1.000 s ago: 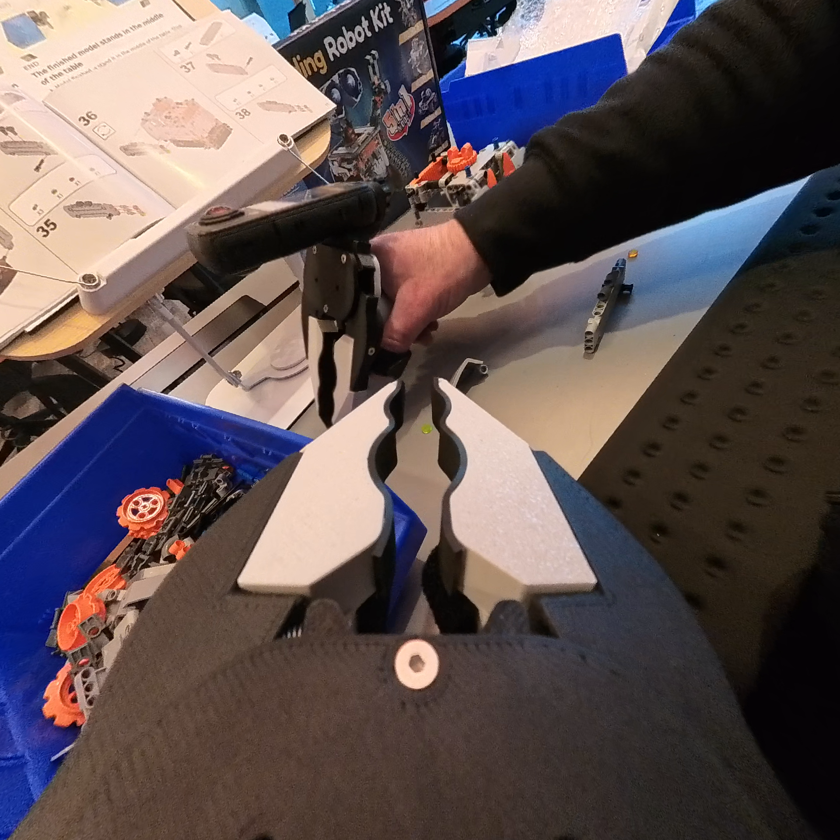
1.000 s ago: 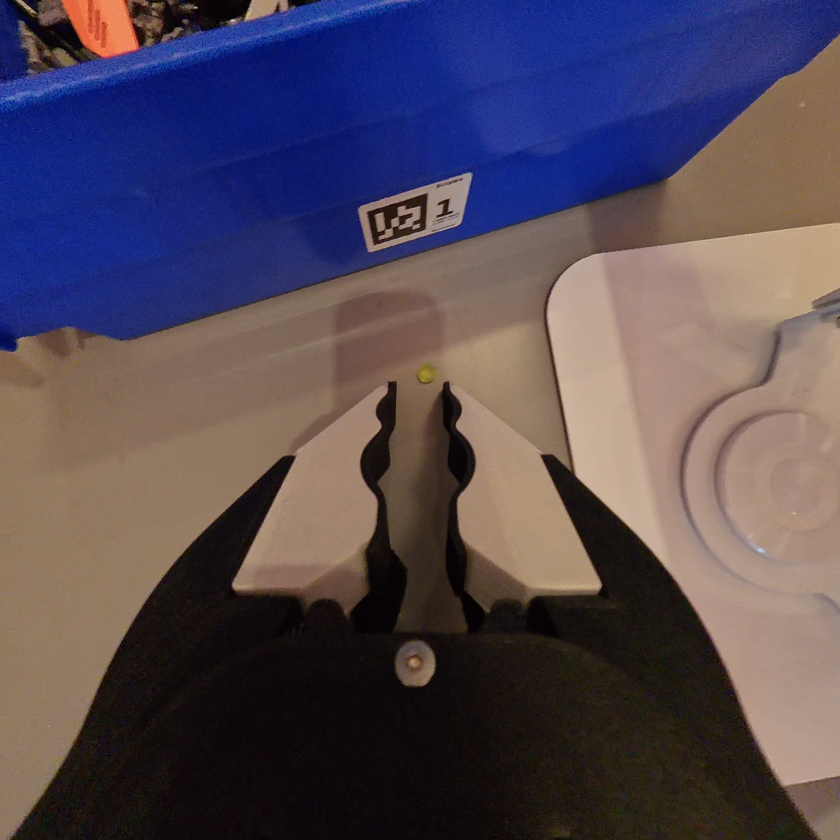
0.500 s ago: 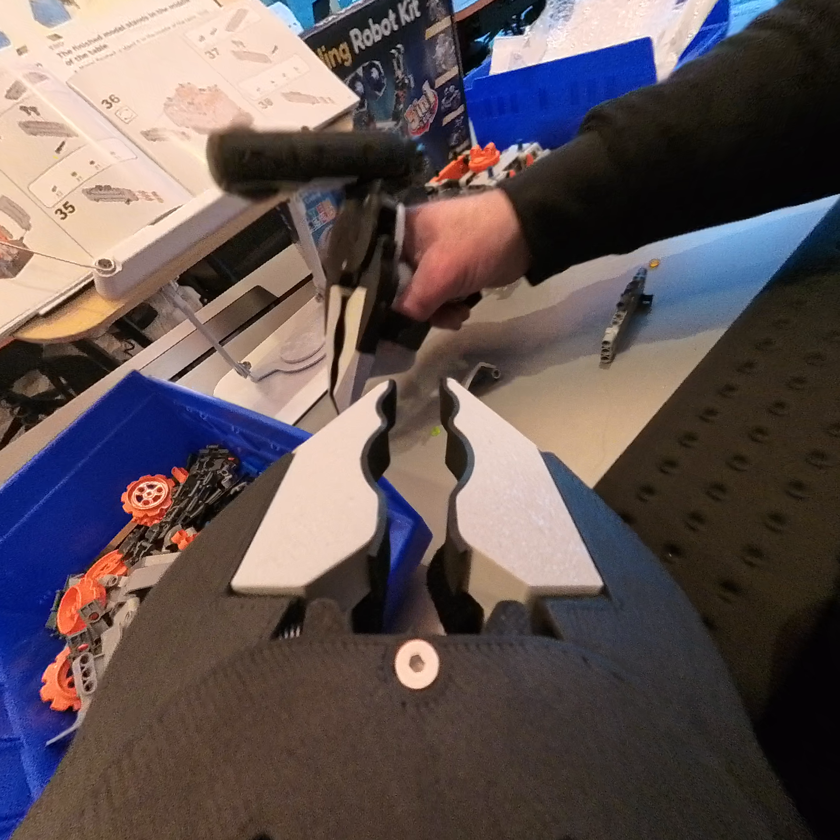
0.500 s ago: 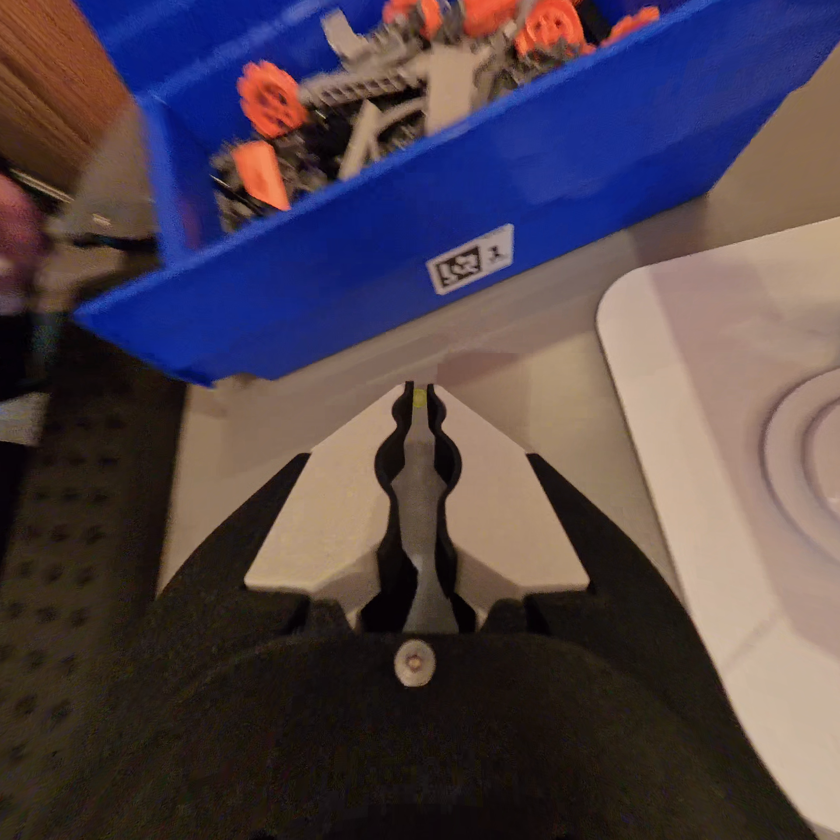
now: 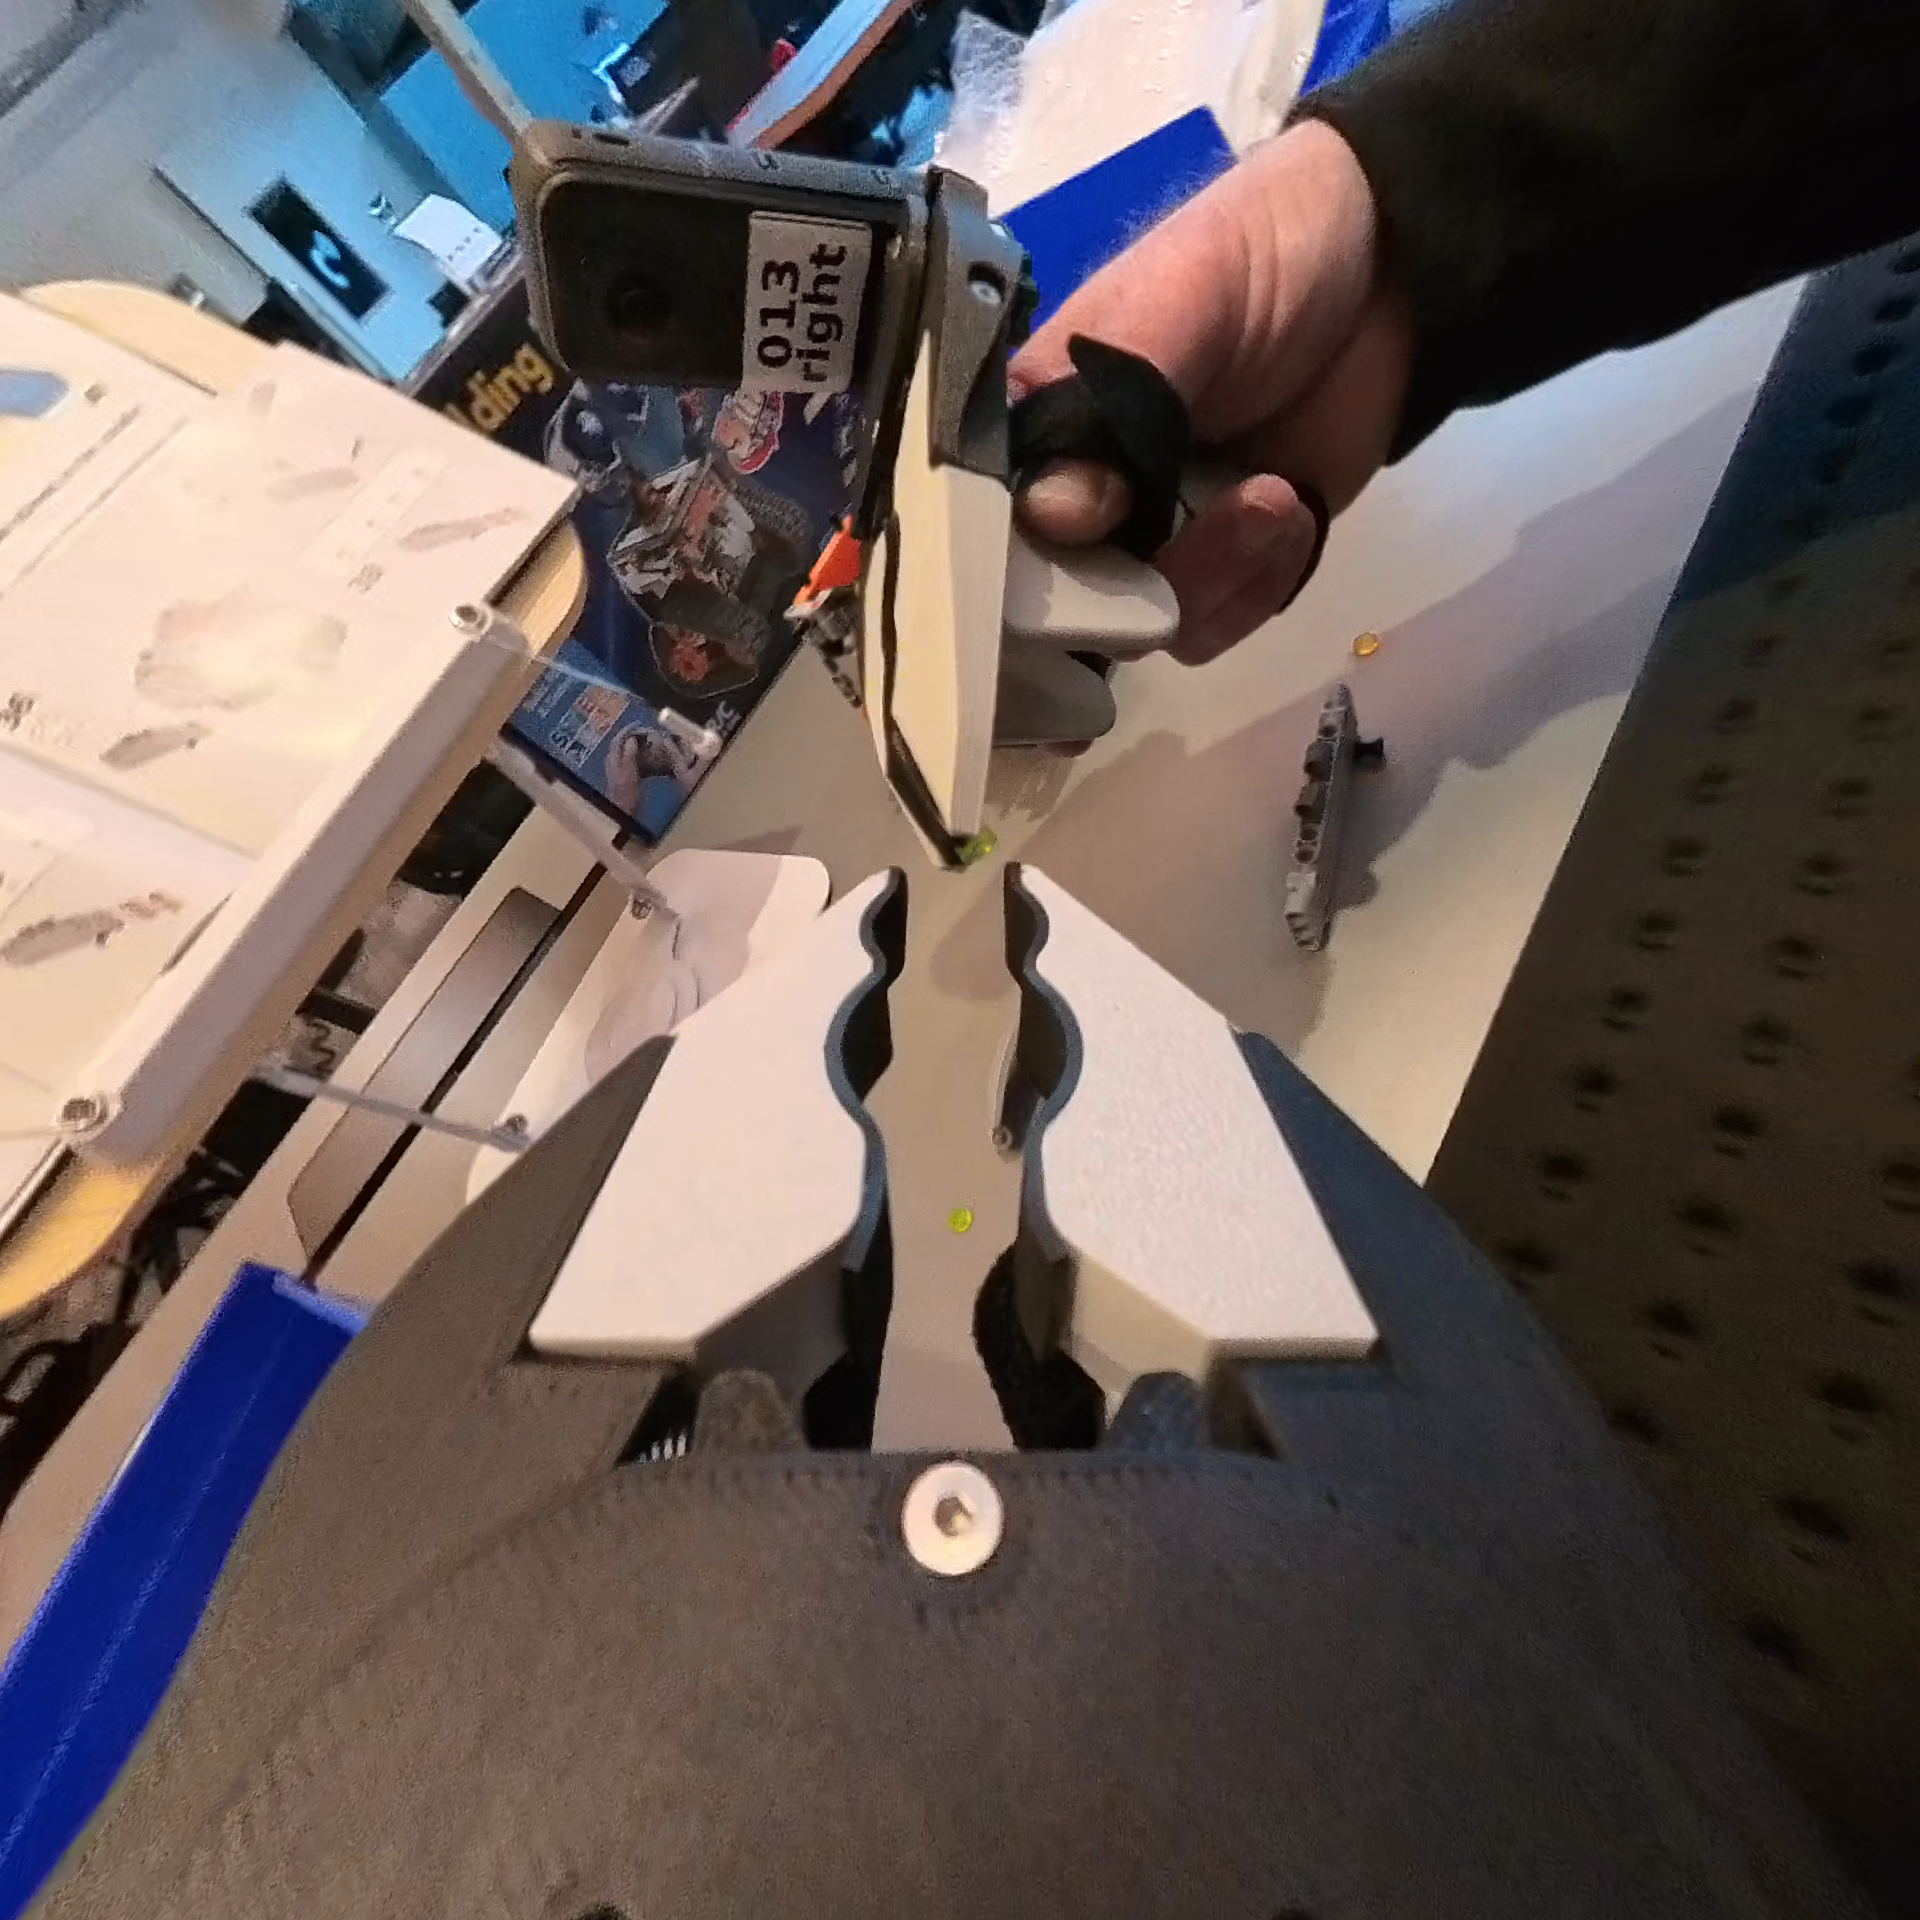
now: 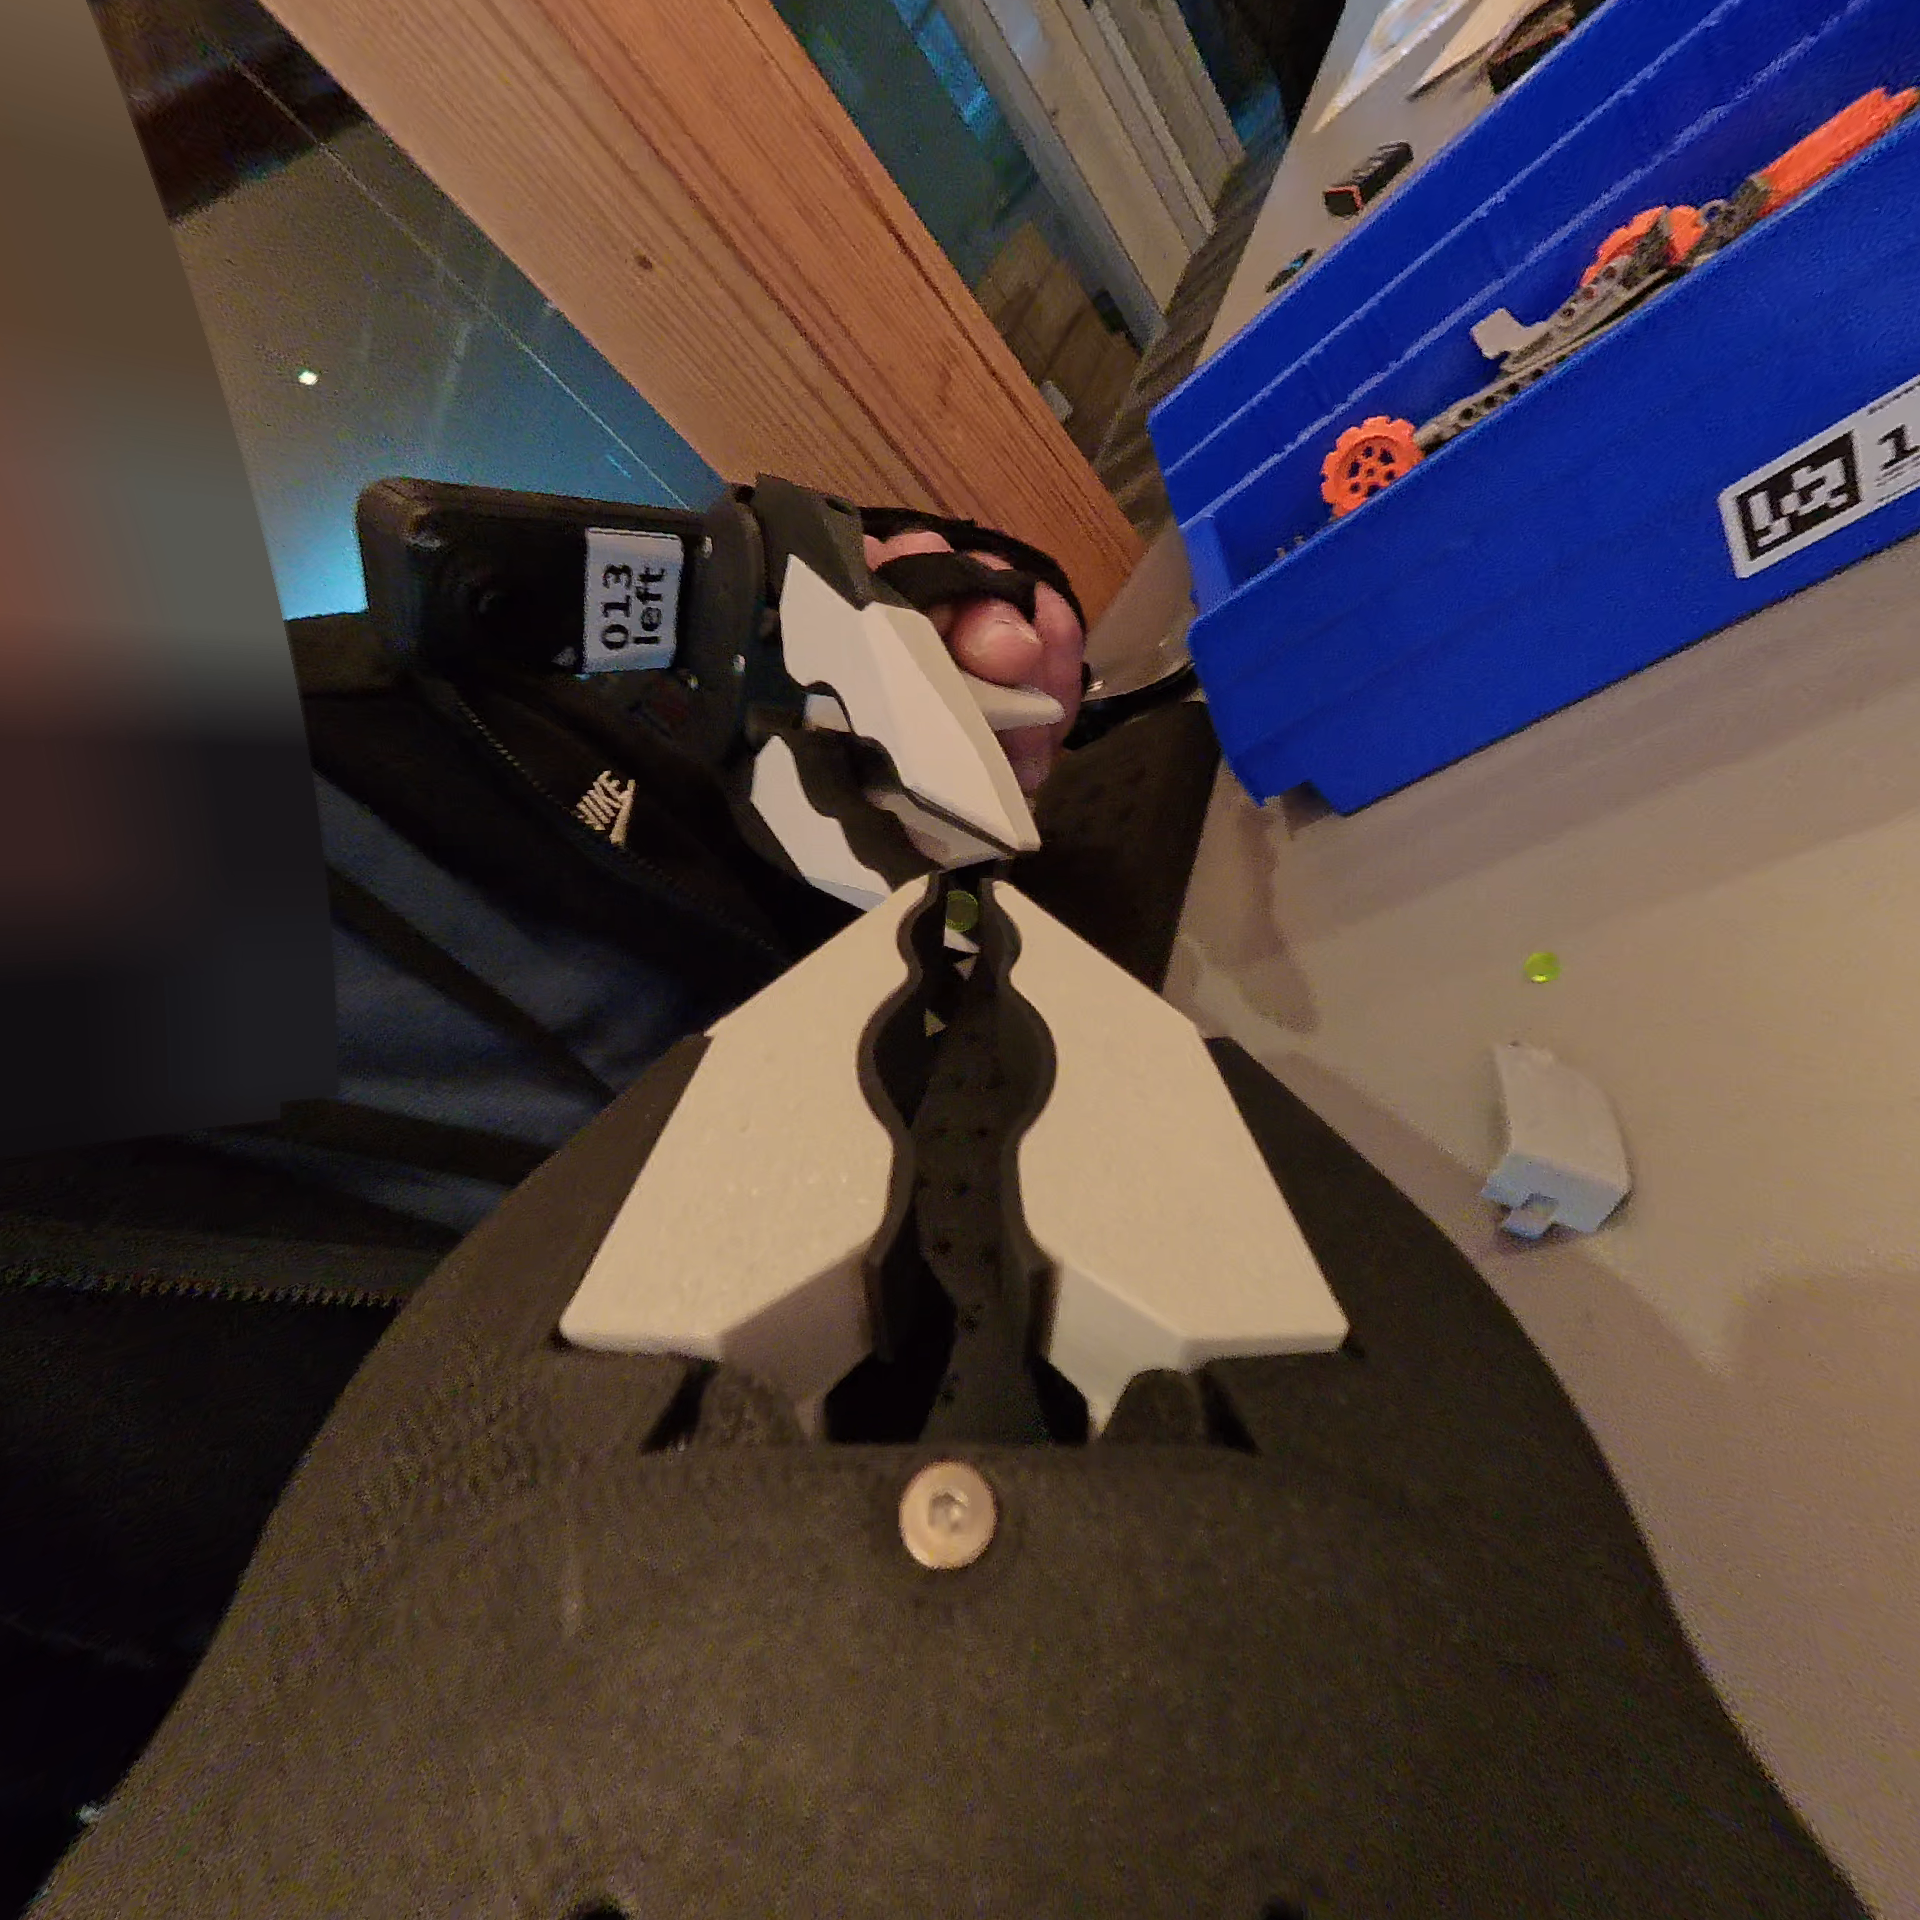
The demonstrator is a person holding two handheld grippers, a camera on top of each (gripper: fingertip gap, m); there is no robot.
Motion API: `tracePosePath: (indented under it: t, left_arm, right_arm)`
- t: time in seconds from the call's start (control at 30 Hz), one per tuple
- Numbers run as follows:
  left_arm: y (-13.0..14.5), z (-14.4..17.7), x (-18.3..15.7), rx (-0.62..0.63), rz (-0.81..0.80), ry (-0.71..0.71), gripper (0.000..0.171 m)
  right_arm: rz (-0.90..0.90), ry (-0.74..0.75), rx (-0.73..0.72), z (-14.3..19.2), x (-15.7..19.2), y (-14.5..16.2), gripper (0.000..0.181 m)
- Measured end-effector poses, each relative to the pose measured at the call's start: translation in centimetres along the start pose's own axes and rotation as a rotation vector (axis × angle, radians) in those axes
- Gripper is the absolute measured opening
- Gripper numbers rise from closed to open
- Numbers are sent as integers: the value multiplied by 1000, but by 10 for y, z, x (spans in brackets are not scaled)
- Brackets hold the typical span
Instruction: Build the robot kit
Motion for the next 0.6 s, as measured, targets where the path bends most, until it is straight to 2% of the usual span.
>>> tracePosePath:
  t: [0.2, 0.6]
  left_arm:
    - [-14, -13, -6, -30, -14, 15, 10]
    - [-27, -19, -2, -66, -84, -98, 7]
  right_arm:
    - [-34, 0, -53, 13, 1, 7, 3]
    - [-134, -49, -208, 23, 3, 6, 3]
Point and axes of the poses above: each gripper's, where its closed fingertips meet, z back along the fingers, y out of its underside, x = y × z across the jaws, the point moved 3 cm from there along z, back along the fingers, and after that the axes turned 10 degrees about y, right-handed, at the moved point
